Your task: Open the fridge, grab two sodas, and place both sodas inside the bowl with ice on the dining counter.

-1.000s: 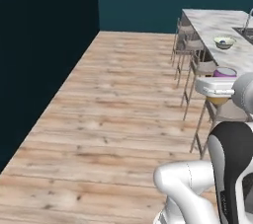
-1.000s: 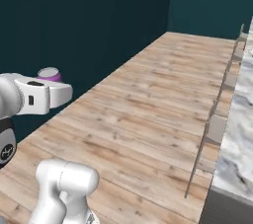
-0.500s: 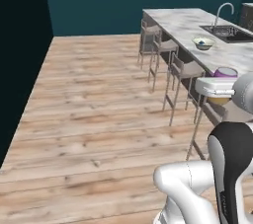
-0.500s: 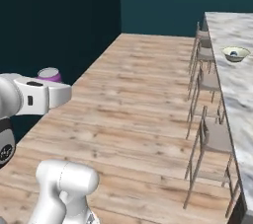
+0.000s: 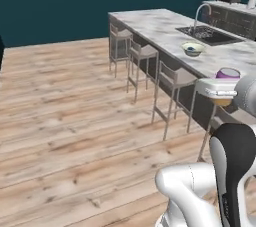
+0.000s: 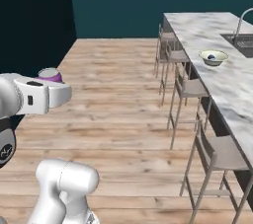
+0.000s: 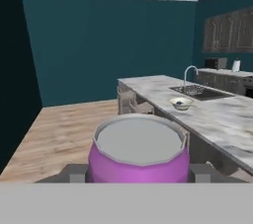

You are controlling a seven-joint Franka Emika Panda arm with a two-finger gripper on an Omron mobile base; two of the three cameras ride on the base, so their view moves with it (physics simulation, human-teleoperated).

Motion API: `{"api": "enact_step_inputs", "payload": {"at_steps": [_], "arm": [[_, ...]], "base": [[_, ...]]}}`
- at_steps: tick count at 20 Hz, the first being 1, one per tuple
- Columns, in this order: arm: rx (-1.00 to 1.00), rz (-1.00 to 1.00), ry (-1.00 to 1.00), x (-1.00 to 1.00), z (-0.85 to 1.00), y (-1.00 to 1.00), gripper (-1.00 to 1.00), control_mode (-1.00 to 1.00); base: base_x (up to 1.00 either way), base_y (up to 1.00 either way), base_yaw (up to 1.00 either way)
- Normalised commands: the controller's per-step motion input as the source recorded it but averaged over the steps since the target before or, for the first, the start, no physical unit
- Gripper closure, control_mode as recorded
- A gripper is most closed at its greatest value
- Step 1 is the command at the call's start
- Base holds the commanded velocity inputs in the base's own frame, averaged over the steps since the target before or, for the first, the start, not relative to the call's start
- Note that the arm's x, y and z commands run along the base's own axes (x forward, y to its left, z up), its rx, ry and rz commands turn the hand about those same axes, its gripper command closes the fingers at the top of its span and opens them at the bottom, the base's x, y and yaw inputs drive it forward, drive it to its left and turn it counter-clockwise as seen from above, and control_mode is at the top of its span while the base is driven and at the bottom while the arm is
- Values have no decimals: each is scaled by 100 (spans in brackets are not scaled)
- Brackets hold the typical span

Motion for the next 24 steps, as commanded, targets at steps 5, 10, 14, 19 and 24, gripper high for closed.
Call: {"api": "enact_step_inputs", "payload": {"at_steps": [5, 10, 14, 19, 24], "arm": [[0, 0, 0, 0, 0, 0, 100, 100], [0, 0, 0, 0, 0, 0, 100, 100], [0, 0, 0, 0, 0, 0, 100, 100], [0, 0, 0, 0, 0, 0, 100, 100], [0, 0, 0, 0, 0, 0, 100, 100]], "base": [[76, 59, -44], [75, 59, -45], [75, 59, -44], [72, 61, -45], [68, 61, -46]]}}
